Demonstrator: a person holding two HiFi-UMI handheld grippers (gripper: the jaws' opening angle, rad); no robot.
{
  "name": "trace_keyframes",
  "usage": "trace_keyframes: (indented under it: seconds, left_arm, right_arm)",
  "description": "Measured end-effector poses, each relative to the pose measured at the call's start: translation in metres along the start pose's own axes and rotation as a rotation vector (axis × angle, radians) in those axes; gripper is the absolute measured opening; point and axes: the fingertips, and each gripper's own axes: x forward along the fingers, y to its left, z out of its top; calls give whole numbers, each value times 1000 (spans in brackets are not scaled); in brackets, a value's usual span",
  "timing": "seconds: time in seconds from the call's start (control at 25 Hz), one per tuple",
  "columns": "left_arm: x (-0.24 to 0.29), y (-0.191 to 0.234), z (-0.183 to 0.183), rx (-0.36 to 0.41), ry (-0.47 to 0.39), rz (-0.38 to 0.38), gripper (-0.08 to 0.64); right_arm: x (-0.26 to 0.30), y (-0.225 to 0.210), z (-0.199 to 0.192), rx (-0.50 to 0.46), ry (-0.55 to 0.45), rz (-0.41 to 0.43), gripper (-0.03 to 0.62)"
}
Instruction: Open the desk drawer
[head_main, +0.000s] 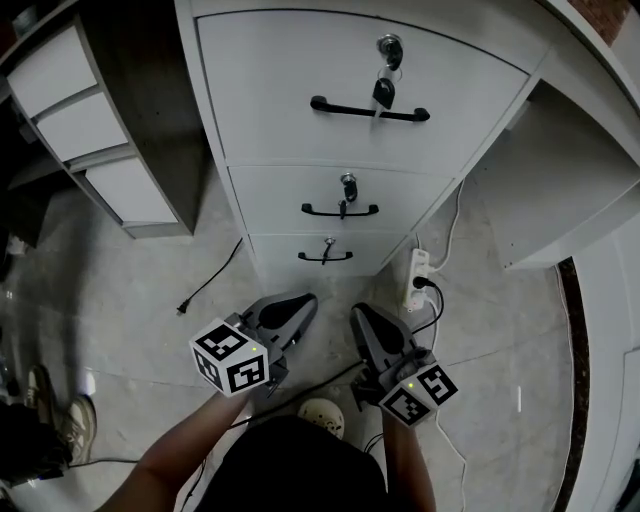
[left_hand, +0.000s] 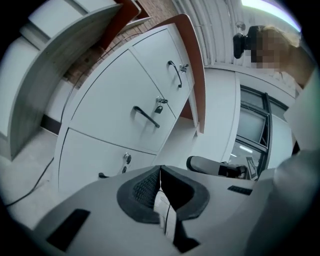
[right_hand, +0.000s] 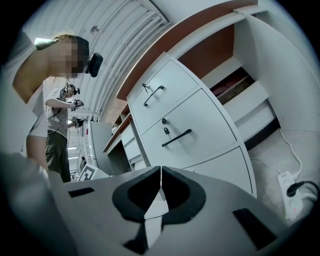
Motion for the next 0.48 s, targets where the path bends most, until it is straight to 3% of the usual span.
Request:
trace_keyframes:
  seconds: [0.16, 0.48]
  left_arm:
    - [3, 13, -20, -69, 6, -5, 11]
    - [15, 39, -39, -246, -58, -13, 10]
  right_arm:
    - [3, -12, -19, 97, -17, -2, 18]
    - [13, -35, -49, 173, -26, 3, 18]
